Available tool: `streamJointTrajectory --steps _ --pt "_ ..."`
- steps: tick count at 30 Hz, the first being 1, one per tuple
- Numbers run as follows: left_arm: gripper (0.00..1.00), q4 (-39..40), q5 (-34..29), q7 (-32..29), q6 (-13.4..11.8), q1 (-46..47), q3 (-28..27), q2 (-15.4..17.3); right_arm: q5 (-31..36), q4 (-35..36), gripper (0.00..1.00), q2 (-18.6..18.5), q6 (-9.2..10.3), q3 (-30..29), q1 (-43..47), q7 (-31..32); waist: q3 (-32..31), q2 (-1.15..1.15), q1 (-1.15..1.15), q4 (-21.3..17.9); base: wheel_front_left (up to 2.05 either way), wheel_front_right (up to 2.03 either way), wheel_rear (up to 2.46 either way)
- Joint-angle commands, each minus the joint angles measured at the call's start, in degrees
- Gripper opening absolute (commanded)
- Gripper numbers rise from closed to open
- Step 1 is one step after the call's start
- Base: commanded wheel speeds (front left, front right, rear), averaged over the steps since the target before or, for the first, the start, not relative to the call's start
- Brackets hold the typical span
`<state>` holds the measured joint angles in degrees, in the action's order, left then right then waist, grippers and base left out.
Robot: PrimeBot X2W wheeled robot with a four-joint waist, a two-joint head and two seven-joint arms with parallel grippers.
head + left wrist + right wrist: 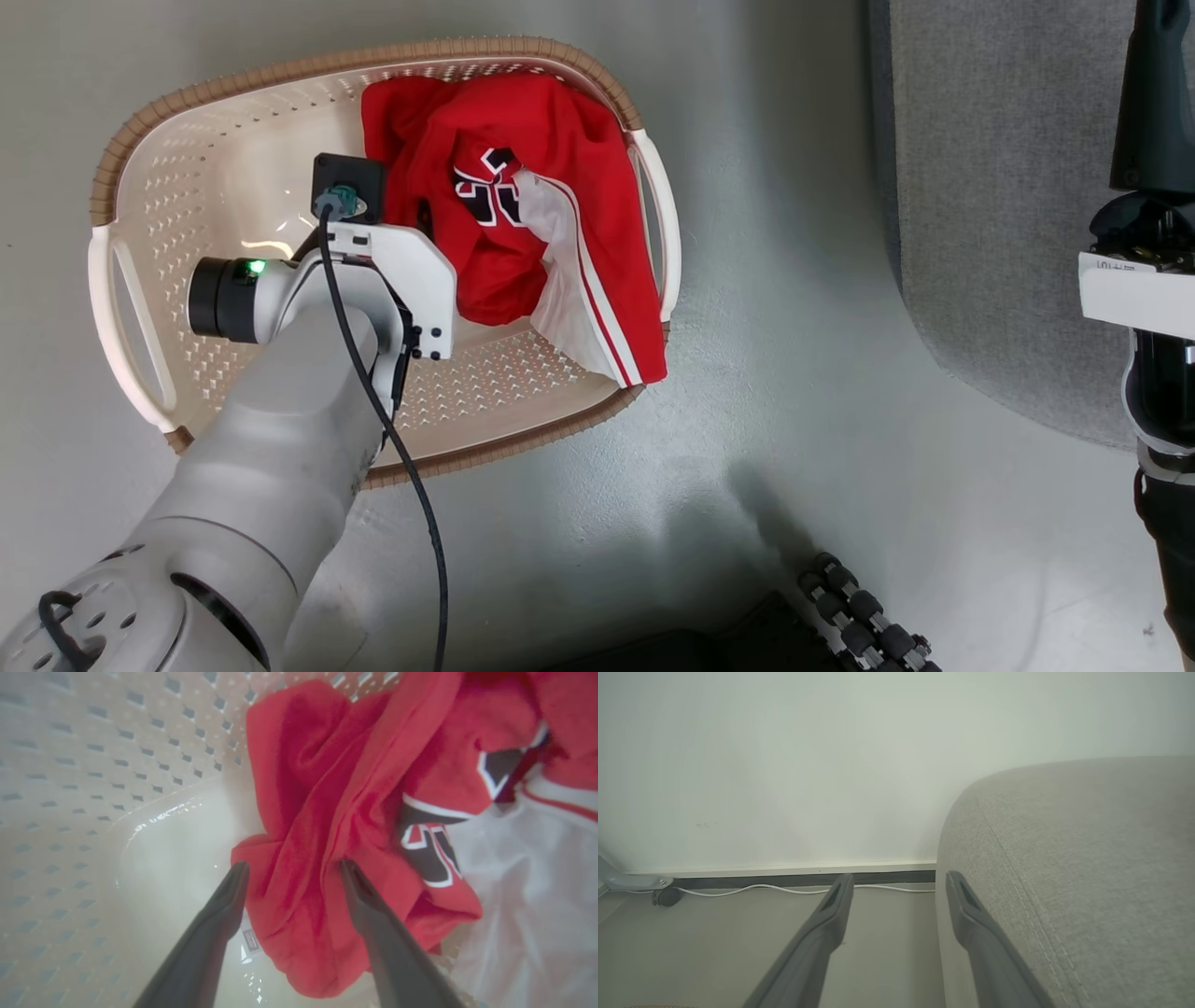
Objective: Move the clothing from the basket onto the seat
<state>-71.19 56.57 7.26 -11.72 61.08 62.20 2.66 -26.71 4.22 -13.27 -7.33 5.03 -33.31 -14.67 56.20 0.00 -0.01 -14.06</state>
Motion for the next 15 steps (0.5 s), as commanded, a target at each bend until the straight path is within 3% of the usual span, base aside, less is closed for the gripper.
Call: streamJointTrajectory --steps 1,4,15 --pt "1.0 -0.11 0.16 -0.64 -0.03 0.48 -0.02 0.21 -0.43 1.97 1.0 -0.73 -0.16 0.52 2.85 -0.33 0.3 0.0 0.01 0.01 0.0 0.0 0.0" --pt "1.0 -0.29 0.76 -1.8 0.83 0.58 0.31 0.21 -0.53 2.13 1.0 -0.63 -0.16 0.53 3.25 -0.33 0.66 0.0 0.01 0.0 0.0 0.0 0.0" --pt "1.0 3.08 3.34 -0.2 8.49 0.74 1.42 0.21 -0.83 2.18 1.0 -0.4 -0.16 0.55 3.41 -0.33 1.57 0.0 0.01 0.08 0.0 0.0 0.0"
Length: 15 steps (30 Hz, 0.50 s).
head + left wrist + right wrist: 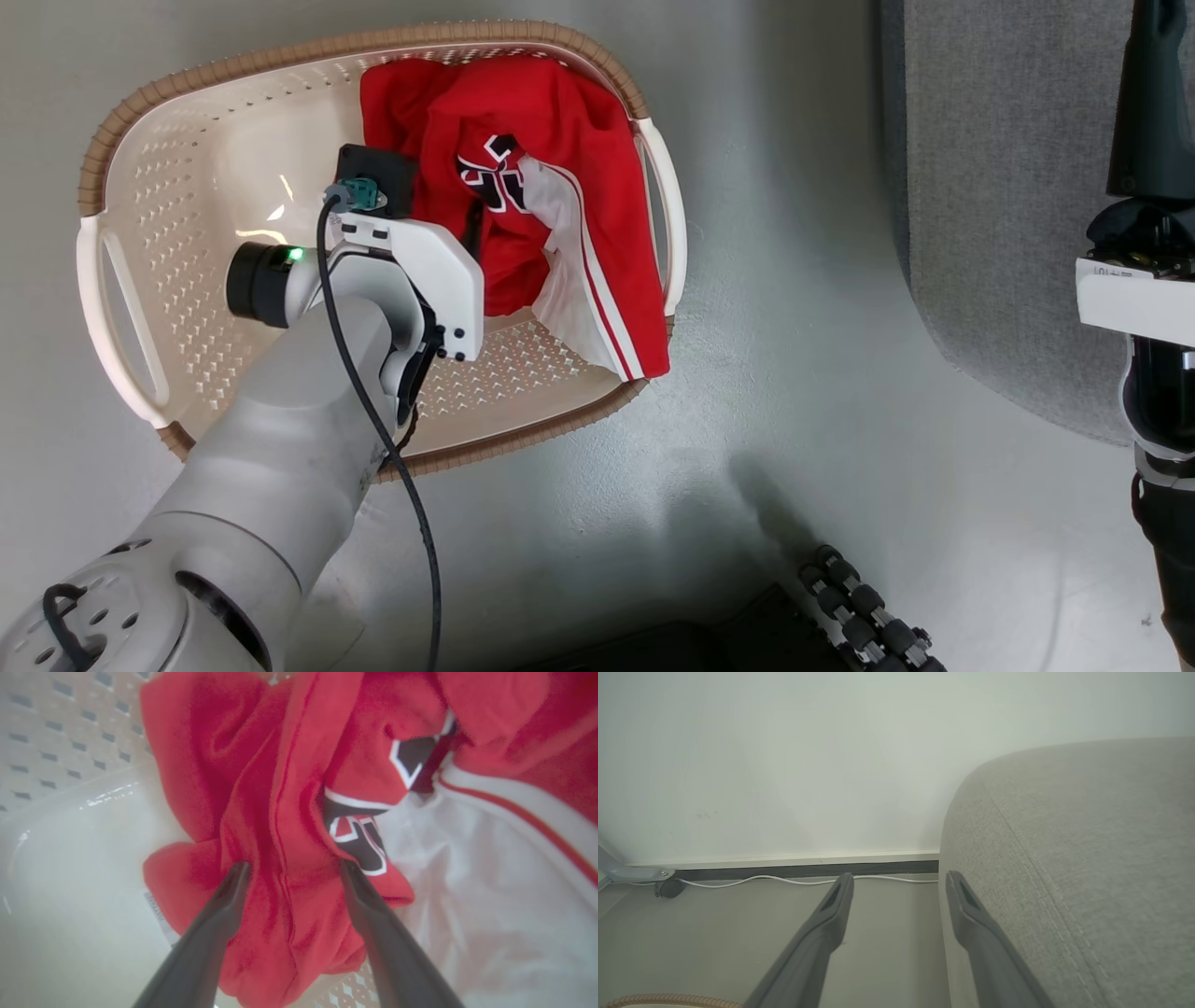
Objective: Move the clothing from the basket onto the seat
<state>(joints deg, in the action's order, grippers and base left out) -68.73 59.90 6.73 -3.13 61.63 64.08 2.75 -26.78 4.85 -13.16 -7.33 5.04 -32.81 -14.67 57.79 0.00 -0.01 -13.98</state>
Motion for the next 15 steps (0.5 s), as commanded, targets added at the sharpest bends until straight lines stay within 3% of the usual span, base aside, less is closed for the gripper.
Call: streamJointTrajectory --steps 1,7,15 --pt "1.0 1.09 0.35 0.67 0.91 0.24 -0.33 0.12 -0.79 1.49 1.0 -0.44 -0.16 0.64 2.84 -0.33 -0.03 0.0 0.0 -0.06 0.0 0.0 0.0" --pt "1.0 3.37 2.88 2.24 6.12 1.16 0.37 0.12 -1.04 1.31 1.0 -0.3 -0.16 1.01 2.57 -0.33 -0.25 0.0 0.0 -0.52 0.0 0.0 0.0" --pt "1.0 3.67 5.22 1.38 5.92 2.3 3.03 0.12 -1.2 0.69 1.0 -0.04 -0.16 1.3 2.53 -0.33 -0.69 0.0 0.0 -1.11 0.0 0.0 0.0"
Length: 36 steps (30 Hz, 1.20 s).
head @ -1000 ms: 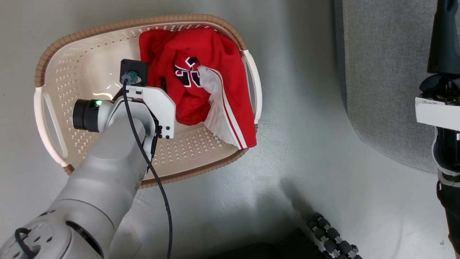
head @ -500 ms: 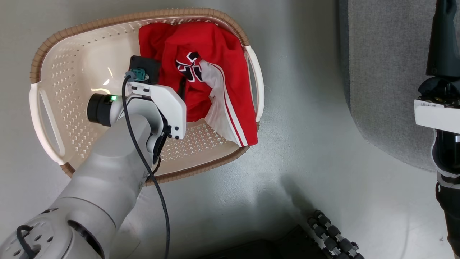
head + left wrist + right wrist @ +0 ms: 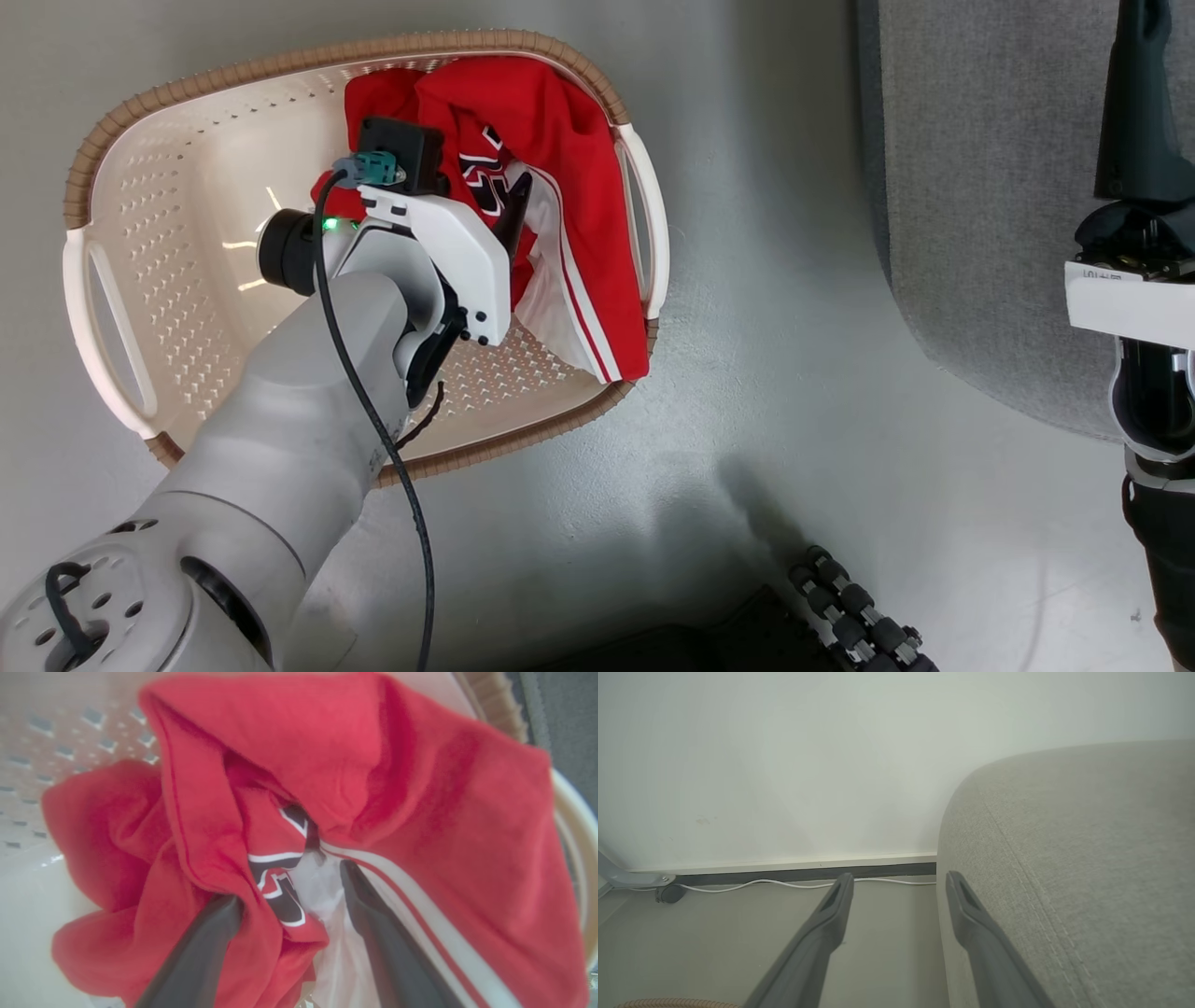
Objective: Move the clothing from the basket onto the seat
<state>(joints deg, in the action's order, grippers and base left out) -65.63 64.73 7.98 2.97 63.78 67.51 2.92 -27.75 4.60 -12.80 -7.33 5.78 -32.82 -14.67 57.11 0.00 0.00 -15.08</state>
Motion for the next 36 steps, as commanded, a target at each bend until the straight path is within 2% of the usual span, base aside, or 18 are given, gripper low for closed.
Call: streamJointTrajectory --steps 1,2,3,4,5,13,20,29,36 --pt "1.0 0.63 0.71 0.1 -0.34 0.21 -0.13 -0.04 -0.2 0.88 1.0 -0.38 -0.16 0.55 2.5 -0.33 -0.04 0.0 0.0 -0.04 0.0 0.0 0.0" --pt "1.0 0.61 0.99 0.12 -0.58 0.26 0.14 -0.04 -0.22 0.83 1.0 -0.34 -0.16 0.53 2.47 -0.33 -0.09 0.0 0.0 -0.07 0.0 0.0 0.0" --pt "0.91 0.64 1.29 0.2 -0.76 0.26 0.38 -0.04 -0.19 0.79 1.0 -0.35 -0.16 0.51 2.44 -0.33 -0.14 0.0 0.0 -0.08 0.0 0.0 0.0" --pt "0.41 0.72 1.69 0.33 -0.83 0.22 0.53 -0.04 -0.17 0.75 1.0 -0.33 -0.16 0.48 2.4 -0.33 -0.2 0.0 0.0 -0.1 0.0 0.0 0.0" --pt "0.0 0.73 1.97 0.49 -0.92 0.19 0.73 -0.04 -0.21 0.69 1.0 -0.3 -0.16 0.41 2.36 -0.33 -0.26 0.0 0.0 -0.11 0.0 0.0 0.0" --pt "0.0 0.33 3.43 3.52 -0.47 -0.6 2.18 -0.04 -0.15 0.13 1.0 -0.39 -0.16 -0.73 1.33 -0.33 -1.87 0.0 0.0 0.22 0.0 0.0 0.0" --pt "0.0 1.38 4.39 5.78 0.33 -3.76 3.17 -0.04 0.35 -0.63 1.0 -0.99 -0.16 -1.4 1.65 -0.33 -6.7 0.0 0.0 1.5 0.0 0.0 0.0" --pt "0.0 3.84 5.16 6.93 0.16 -7.69 3.4 -0.04 1.01 -2.61 1.0 -1.96 -0.16 -1.03 2.85 -0.33 -13.25 0.0 0.0 3.43 0.0 0.0 0.0" --pt "0.0 8.34 -0.14 7.0 -0.68 -12.2 -3.54 -0.04 2.12 -5.06 1.0 -2.91 -0.16 0.03 4.76 -0.33 -20.5 0.0 0.0 5.77 0.0 0.0 0.0"
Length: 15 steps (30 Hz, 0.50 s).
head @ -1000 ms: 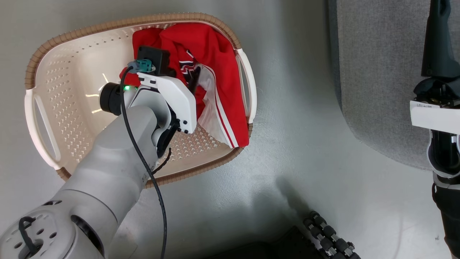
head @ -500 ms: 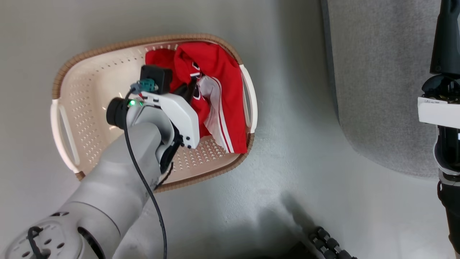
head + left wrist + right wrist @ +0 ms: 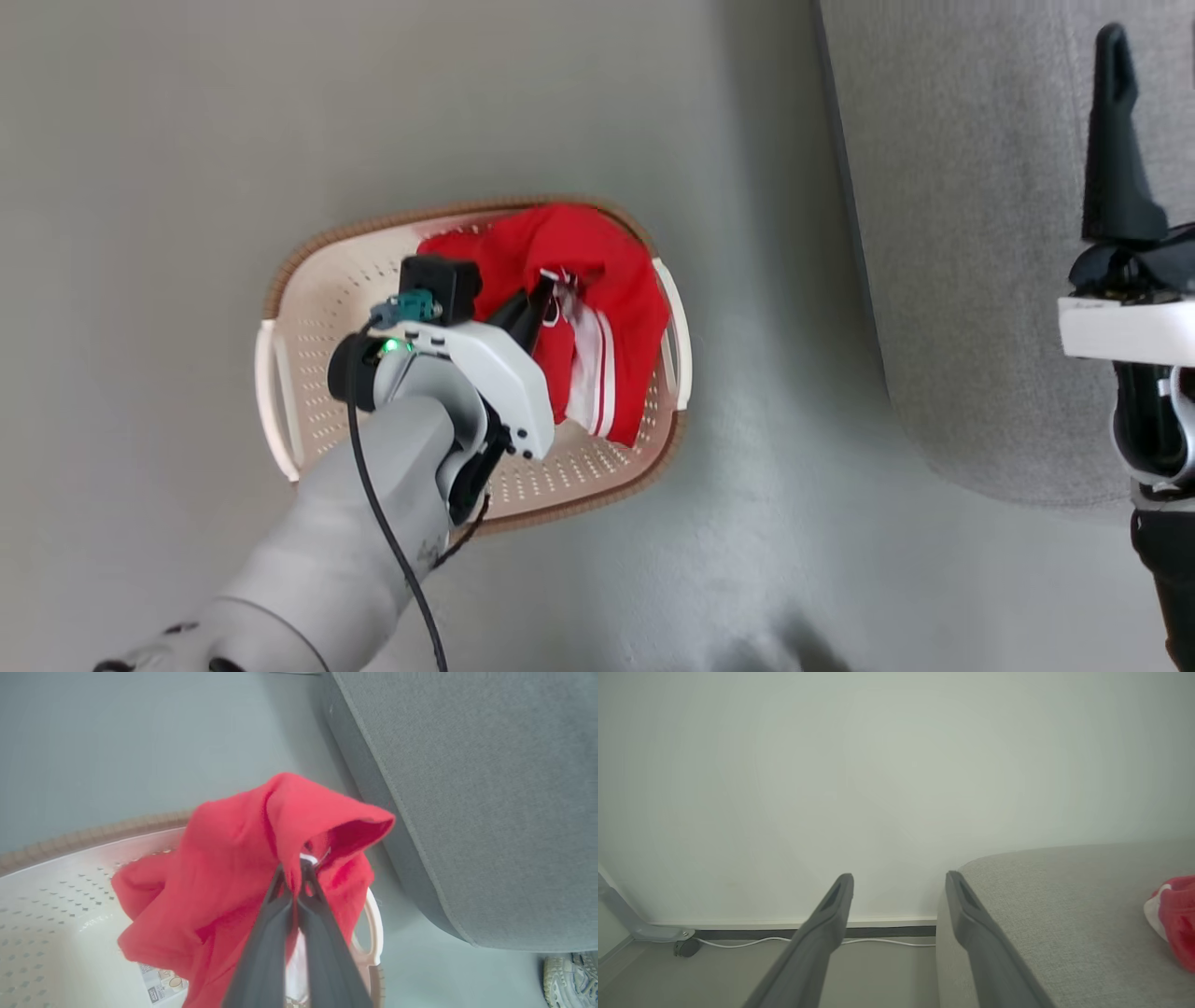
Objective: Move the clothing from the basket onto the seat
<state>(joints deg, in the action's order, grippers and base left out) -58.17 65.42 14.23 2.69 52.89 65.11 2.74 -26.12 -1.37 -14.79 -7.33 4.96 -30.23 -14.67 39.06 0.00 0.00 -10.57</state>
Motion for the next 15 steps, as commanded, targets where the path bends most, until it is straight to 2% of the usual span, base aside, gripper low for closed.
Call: streamJointTrajectory --steps 1,15 --pt "0.0 1.84 -2.85 0.75 -0.47 -2.95 -3.58 0.14 0.78 0.27 1.0 -0.99 -0.16 1.26 2.7 -0.33 -4.33 0.0 0.0 1.81 0.0 0.0 0.0" --pt "0.0 10.35 -18.08 0.76 -0.66 -15.74 -19.59 0.14 3.28 -5.15 1.0 0.21 -0.16 2.63 7.3 -0.33 -16.8 0.0 0.0 5.8 0.0 0.0 0.0"
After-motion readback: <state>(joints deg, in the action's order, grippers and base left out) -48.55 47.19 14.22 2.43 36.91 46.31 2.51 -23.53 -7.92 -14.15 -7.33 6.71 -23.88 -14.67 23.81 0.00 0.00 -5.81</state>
